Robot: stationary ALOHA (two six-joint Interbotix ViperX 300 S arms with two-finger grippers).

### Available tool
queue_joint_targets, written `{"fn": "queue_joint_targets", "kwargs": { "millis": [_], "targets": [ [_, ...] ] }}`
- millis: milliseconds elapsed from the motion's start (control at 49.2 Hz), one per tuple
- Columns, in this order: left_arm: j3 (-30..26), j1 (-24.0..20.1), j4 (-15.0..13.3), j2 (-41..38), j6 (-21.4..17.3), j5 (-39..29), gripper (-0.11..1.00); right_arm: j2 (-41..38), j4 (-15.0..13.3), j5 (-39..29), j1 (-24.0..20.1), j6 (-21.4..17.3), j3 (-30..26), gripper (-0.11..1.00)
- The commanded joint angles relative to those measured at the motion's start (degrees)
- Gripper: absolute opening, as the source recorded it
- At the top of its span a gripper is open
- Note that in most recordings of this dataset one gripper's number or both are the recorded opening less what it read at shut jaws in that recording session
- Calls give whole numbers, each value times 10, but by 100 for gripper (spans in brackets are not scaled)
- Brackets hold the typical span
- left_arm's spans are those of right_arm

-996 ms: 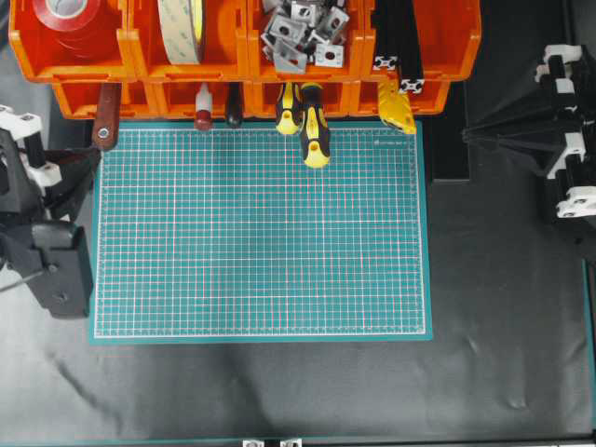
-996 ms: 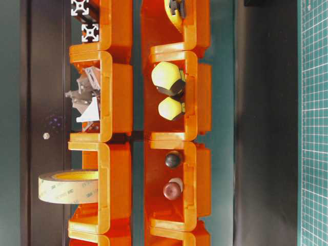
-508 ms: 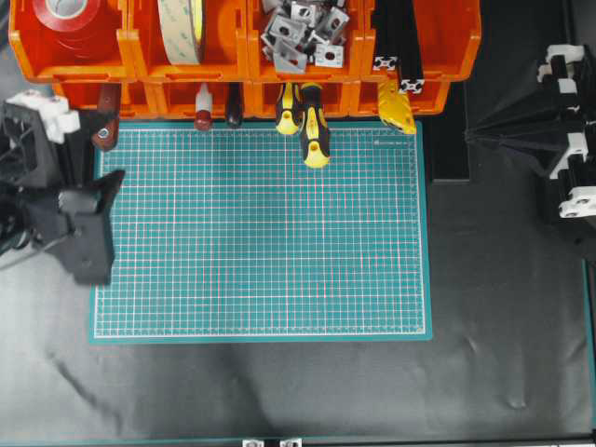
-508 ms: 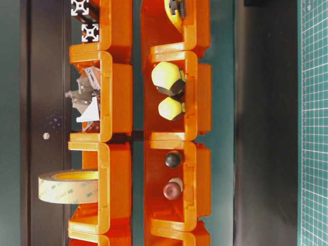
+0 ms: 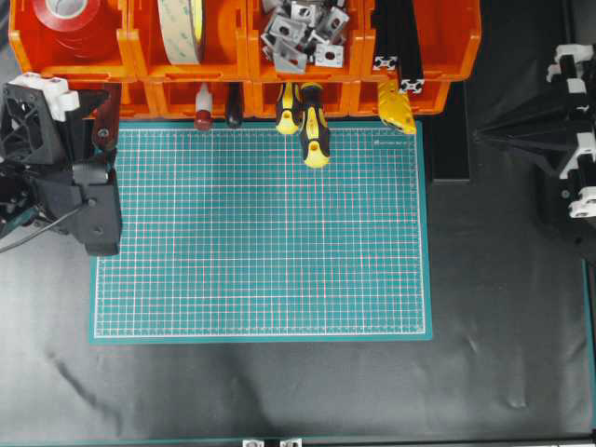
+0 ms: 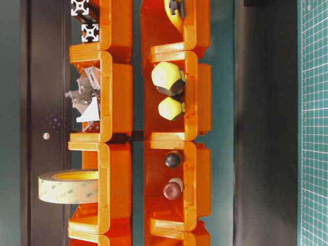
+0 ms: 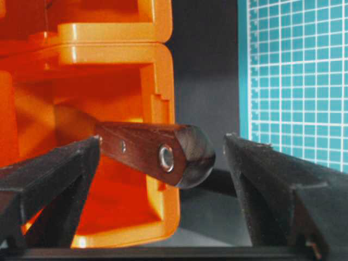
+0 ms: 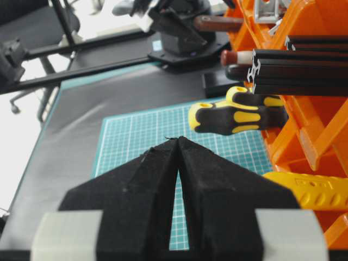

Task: Pick scraper from container rack with left arm.
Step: 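Close the left gripper on the brown wooden scraper handle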

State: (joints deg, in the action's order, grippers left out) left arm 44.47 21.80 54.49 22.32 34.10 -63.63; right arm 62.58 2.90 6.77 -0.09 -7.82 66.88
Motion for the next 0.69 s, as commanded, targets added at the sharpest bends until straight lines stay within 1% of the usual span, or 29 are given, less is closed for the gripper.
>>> {"fn": "queue_joint_targets", "kwargs": {
  "millis": [0,61,122,183,264,284,528,610,671],
  "targets": [
    [-2,-1,4,7,0,18,90,-3,0,2,-1,1,-20,0],
    [1,-1,4,9,1,18,87,-2,0,3,-1,2,-19,0],
    [1,-1,4,10,0,12,79,-1,0,3,-1,2,-20,0],
    [-1,-1,4,10,0,6,65,0,0,3,-1,2,-20,0],
    [-4,-1,4,10,0,2,42,2,0,3,-1,2,-21,0],
    [-4,-1,4,10,0,2,39,3,0,3,-1,2,-21,0],
    [-16,5,3,11,-2,-8,39,5,0,3,-1,2,-22,0],
    [-28,18,4,11,-13,-22,39,5,0,3,-1,2,-22,0],
    [-43,34,4,12,-28,-46,39,5,0,3,-1,2,-22,0]
  ]
}}
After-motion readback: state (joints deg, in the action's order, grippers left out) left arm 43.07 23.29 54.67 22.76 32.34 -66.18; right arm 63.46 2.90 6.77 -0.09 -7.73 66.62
